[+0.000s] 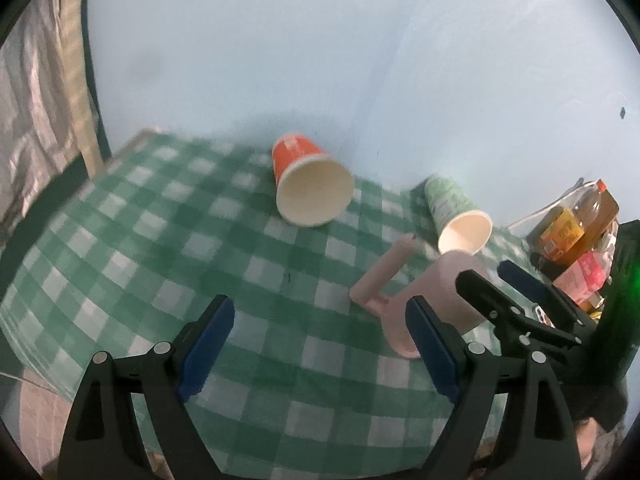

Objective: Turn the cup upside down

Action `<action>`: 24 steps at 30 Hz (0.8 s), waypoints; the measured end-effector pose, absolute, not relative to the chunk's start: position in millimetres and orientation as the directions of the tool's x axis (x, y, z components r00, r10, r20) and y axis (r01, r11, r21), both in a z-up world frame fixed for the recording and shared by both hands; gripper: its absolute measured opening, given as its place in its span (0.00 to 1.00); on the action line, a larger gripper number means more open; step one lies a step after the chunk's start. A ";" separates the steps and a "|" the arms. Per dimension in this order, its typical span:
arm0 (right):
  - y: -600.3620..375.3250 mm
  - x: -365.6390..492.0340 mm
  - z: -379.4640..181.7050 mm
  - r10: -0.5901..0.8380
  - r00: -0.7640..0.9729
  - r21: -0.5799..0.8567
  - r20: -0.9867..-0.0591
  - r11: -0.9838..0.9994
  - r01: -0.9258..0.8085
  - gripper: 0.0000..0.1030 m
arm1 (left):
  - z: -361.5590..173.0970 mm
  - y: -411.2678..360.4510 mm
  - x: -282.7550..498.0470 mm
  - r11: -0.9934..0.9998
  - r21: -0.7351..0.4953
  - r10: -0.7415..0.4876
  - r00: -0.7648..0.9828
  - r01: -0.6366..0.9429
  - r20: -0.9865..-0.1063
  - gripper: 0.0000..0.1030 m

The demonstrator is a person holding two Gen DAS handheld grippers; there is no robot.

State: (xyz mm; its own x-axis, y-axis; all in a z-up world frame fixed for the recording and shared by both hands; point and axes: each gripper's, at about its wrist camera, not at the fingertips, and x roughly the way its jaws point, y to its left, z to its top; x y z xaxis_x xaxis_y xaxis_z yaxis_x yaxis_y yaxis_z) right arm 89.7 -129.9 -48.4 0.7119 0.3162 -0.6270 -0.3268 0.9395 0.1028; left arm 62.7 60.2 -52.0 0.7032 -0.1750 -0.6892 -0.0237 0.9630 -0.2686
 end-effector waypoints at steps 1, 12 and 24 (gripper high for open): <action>-130.6 88.5 -45.8 0.312 0.715 0.101 -0.625 0.941 -0.322 0.81 | -47.2 59.9 59.2 0.965 -0.260 -0.164 0.721 -0.023 -0.673 0.89; -160.2 52.9 9.5 0.254 0.797 0.097 -0.548 0.966 -0.242 0.83 | -2.4 36.5 11.9 0.993 -0.113 -0.075 0.876 0.023 -0.476 0.93; -173.6 12.5 9.6 0.160 0.864 0.043 -0.478 0.986 -0.159 0.83 | 8.6 20.8 -17.5 0.997 -0.054 -0.074 0.931 0.059 -0.356 1.00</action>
